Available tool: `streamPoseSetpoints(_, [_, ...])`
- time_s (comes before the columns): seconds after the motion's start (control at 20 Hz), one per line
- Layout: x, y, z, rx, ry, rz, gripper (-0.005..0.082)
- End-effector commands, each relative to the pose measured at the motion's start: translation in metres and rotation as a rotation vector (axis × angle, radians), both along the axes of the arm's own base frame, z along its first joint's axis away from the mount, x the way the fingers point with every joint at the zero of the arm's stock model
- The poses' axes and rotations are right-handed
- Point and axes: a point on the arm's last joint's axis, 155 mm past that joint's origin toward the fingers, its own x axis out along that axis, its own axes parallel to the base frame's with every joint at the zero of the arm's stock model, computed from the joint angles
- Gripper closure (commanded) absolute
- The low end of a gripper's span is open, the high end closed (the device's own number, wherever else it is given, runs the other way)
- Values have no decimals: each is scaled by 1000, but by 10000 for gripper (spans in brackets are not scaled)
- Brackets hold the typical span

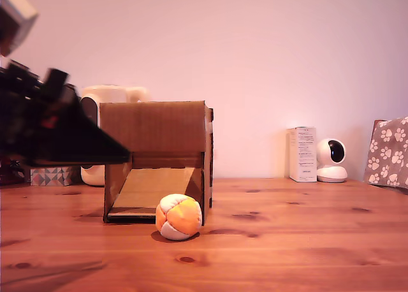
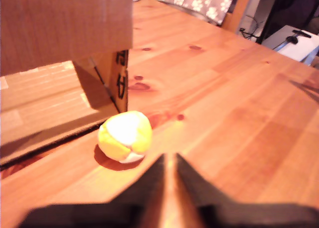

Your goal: Drop the footbag into the cardboard dice tower

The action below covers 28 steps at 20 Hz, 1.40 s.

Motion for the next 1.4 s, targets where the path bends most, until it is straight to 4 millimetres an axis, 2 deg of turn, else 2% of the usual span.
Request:
streamPoseSetpoints(0.0, [8,-7,6,-4,-17,-1,-25])
streamPoseSetpoints(0.25, [33,-21,-8,80,-24,-4,-8])
streamPoseSetpoints(0.6, [65,-41,-47,173,35,-3,-8])
streamPoseSetpoints(0.9, [79,-52,-75,213,87,-7,1])
streamPoseSetpoints(1.0, [78,-52,-80,228,106,-8,118])
streamPoseSetpoints(1.1, [79,-48,-83,236,118,-2,354])
streamPoseSetpoints(1.2, [80,-45,-84,239,124,6,524])
streamPoseSetpoints(1.25, [80,-44,-85,241,127,7,588])
streamPoseSetpoints(1.35, [78,-45,-85,242,136,-1,627])
